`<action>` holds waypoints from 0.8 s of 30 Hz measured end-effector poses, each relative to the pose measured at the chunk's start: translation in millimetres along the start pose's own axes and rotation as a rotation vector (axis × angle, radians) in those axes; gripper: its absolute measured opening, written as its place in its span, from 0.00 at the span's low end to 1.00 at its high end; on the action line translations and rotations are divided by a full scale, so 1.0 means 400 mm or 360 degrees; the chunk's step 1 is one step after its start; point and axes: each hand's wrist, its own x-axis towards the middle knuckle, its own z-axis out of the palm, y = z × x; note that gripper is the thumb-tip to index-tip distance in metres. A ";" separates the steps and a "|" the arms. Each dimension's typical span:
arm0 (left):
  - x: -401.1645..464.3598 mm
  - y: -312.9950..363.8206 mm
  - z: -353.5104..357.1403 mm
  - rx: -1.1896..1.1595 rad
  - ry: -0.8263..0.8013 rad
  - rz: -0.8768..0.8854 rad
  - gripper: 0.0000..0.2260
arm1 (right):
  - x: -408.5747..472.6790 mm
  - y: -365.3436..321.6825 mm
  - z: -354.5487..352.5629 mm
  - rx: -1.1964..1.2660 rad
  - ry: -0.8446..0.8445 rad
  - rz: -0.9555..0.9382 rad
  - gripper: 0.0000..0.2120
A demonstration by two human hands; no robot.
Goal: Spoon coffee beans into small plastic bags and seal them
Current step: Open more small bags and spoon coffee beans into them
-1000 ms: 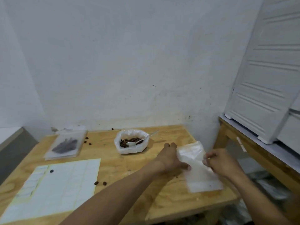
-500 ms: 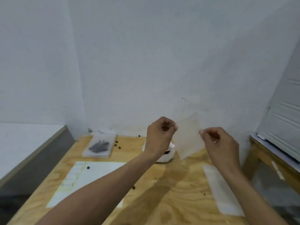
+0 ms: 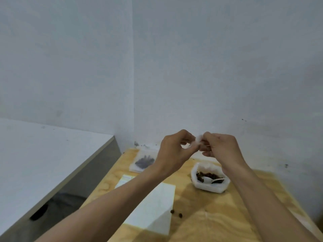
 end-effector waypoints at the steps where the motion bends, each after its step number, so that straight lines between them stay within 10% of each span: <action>1: 0.001 -0.006 -0.004 -0.0059 -0.0018 -0.0108 0.11 | 0.009 0.007 0.007 -0.0020 -0.0024 -0.0014 0.12; 13: 0.086 -0.105 0.003 -0.0708 -0.0245 -0.0974 0.03 | 0.117 0.123 0.038 -0.0221 -0.0236 -0.0052 0.12; 24: 0.112 -0.094 0.111 -0.0745 0.0162 -0.1236 0.07 | 0.157 0.163 0.026 0.0131 -0.0095 0.0053 0.13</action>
